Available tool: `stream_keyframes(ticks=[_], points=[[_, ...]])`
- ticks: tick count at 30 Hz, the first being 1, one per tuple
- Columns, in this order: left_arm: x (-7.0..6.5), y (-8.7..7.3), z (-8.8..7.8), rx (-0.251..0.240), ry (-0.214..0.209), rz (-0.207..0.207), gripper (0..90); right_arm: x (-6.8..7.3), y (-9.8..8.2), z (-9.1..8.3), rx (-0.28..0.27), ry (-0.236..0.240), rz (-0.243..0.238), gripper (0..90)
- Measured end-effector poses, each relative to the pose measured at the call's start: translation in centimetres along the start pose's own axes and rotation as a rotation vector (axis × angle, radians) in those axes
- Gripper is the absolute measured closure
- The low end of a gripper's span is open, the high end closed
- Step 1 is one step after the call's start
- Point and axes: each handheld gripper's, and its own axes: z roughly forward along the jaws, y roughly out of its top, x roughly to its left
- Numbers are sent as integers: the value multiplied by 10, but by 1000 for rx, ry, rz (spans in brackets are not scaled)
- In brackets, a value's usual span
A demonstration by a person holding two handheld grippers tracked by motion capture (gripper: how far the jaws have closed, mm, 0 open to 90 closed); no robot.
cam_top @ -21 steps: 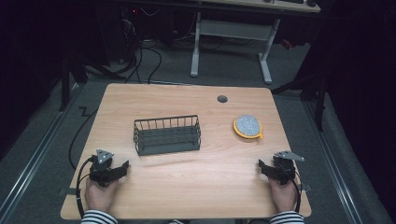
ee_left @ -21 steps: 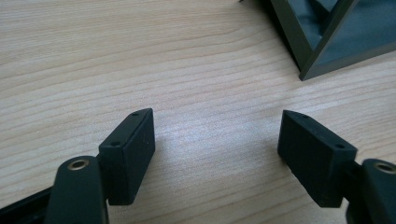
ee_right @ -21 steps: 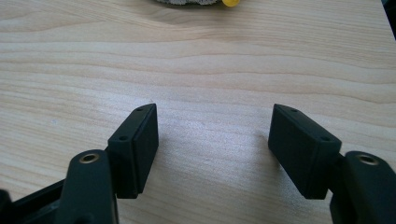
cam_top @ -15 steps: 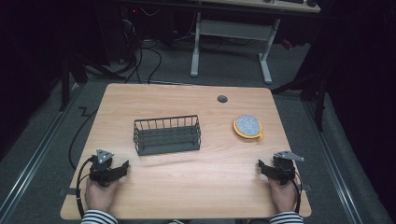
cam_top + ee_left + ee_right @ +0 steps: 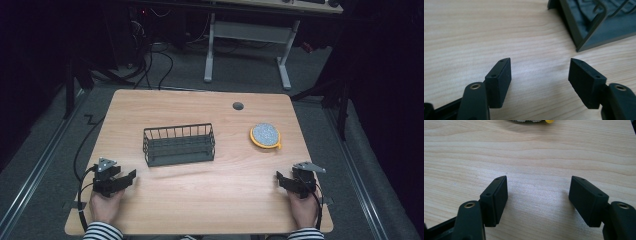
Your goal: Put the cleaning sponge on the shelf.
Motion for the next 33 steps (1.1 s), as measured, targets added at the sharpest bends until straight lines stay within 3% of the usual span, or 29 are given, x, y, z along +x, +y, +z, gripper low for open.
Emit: stream_keyframes(ticks=[6,10,17,26,33], points=[[1,23,-13,-46,-39,-5,359,0,0,0,0,2,2,314],[-1,40,-23,-71,-27,50,349,0,0,0,1,3,3,310],[-2,70,-30,-100,-64,69,341,1,0,0,2,5,-1,305],[-13,116,-18,-83,-84,133,350,1,-1,-1,3,7,-4,305],[-23,135,3,-50,-105,149,352,1,-1,-1,2,10,-7,302]])
